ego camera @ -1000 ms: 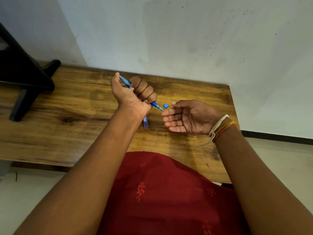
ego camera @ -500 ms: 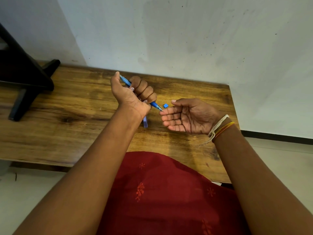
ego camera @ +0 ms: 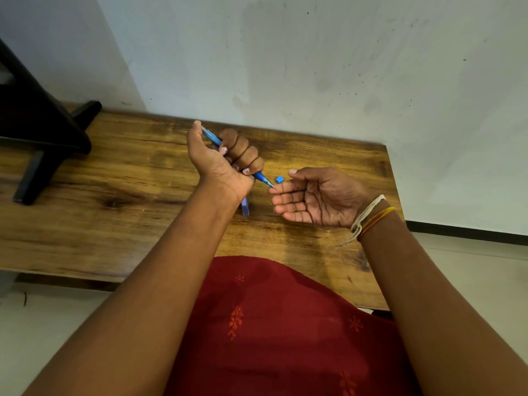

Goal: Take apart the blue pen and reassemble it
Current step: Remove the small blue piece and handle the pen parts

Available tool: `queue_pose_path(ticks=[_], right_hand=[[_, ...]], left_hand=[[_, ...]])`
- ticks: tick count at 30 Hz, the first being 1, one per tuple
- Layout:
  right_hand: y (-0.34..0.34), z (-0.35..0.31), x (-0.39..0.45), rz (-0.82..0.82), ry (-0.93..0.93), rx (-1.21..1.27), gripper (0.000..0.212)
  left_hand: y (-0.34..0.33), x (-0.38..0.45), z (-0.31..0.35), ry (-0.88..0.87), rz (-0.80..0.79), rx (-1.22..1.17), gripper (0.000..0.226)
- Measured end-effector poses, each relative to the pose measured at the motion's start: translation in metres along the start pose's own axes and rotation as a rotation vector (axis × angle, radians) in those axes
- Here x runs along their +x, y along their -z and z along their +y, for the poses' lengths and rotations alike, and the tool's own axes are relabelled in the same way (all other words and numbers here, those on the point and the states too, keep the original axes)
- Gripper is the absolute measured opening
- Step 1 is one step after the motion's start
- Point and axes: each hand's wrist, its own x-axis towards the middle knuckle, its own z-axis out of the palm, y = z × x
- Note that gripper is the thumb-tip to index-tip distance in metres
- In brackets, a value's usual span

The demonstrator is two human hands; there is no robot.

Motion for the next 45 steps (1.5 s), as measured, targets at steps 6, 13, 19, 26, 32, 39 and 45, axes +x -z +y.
queue_pose_path(ticks=[6, 13, 19, 26, 32, 39, 45], right_hand=[[-0.001, 0.002, 0.002, 0.104, 0.096, -0.078, 0.027], [-0.003, 0.005, 0.002, 0.309, 0.287, -0.261, 0.028], [0.007, 0.004, 0.003, 0.671, 0.439, -0.335, 0.013], [0.028, 0.009, 0.002, 1.140, 0.378, -0.802, 0.006], [0.029, 0.012, 0.009, 1.232, 0.248, -0.929, 0.018], [0.011, 0.013, 0.017, 1.256, 0.339, -1.017, 0.020], [-0.016, 0.017, 0.042, 0.973, 0.577, -1.202, 0.029]], left_hand=[[-0.006, 0.005, -0.008, 0.053, 0.141, 0.053, 0.061], [-0.013, 0.005, -0.019, 0.134, 0.210, 0.275, 0.041], [-0.009, 0.008, -0.023, 0.093, 0.305, 0.654, 0.015], [0.012, 0.014, -0.001, 0.086, 0.315, 1.319, 0.016], [0.028, 0.011, 0.009, 0.193, 0.349, 1.851, 0.030], [0.032, 0.006, -0.006, 0.057, 0.289, 2.069, 0.032], [0.029, 0.004, 0.000, 0.070, 0.307, 1.866, 0.033]])
